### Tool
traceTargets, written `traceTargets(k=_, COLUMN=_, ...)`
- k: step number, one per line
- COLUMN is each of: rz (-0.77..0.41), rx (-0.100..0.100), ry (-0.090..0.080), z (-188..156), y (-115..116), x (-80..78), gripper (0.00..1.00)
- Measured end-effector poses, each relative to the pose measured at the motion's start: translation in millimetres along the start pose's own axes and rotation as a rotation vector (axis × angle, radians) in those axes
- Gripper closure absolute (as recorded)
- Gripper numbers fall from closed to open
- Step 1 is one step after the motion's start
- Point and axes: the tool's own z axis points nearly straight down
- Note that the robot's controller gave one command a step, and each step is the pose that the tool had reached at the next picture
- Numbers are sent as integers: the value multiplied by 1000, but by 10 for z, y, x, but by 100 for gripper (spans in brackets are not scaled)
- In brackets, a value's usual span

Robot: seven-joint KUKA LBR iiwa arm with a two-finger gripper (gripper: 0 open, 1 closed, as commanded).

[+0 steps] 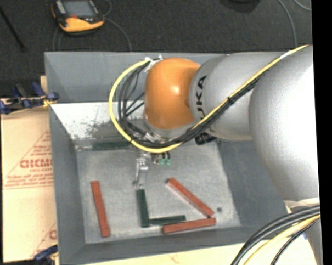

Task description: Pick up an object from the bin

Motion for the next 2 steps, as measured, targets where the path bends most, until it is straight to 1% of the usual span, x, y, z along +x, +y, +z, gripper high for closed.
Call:
traceTargets(k=1, rz=-79, rx=1, ry=-3, z=470, y=-271, x=320, gripper=0)
traceTargets(k=2, rz=-131, rx=3, ry=9, z=660, y=-358, x=430, gripper=0)
